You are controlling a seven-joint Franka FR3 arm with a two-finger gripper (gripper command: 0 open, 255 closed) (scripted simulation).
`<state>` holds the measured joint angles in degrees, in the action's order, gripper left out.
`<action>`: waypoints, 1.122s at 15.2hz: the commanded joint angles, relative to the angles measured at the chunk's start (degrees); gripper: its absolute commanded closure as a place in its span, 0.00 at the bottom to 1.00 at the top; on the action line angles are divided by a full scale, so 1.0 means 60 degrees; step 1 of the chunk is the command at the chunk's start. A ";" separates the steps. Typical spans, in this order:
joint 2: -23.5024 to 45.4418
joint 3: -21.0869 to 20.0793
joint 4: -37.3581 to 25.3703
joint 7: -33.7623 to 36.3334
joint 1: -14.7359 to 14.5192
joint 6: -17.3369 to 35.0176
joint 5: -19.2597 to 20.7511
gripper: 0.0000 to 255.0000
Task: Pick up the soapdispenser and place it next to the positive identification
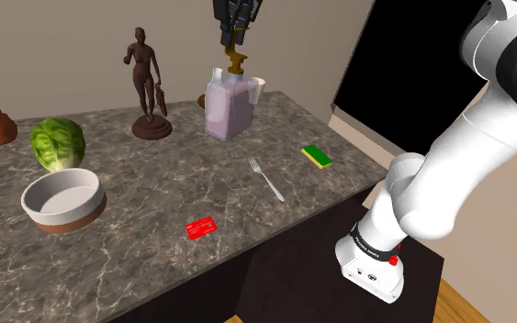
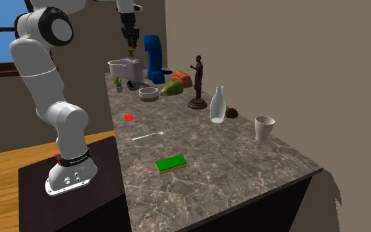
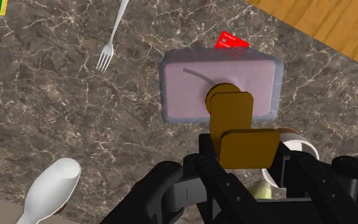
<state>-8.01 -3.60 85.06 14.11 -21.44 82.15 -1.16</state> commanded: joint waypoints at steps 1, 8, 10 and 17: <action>0.0014 -0.0108 0.0150 0.0191 -0.0075 0.0175 0.0002 1.00; -0.0421 -0.0098 0.1584 0.0157 -0.0073 0.1174 -0.0028 1.00; -0.0520 -0.0096 0.1956 0.0149 -0.0074 0.1448 -0.0035 1.00; -0.0786 -0.0095 0.3157 0.0125 -0.0078 0.2384 -0.0055 1.00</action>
<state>-12.63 -4.25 103.19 15.02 -21.96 95.68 -1.49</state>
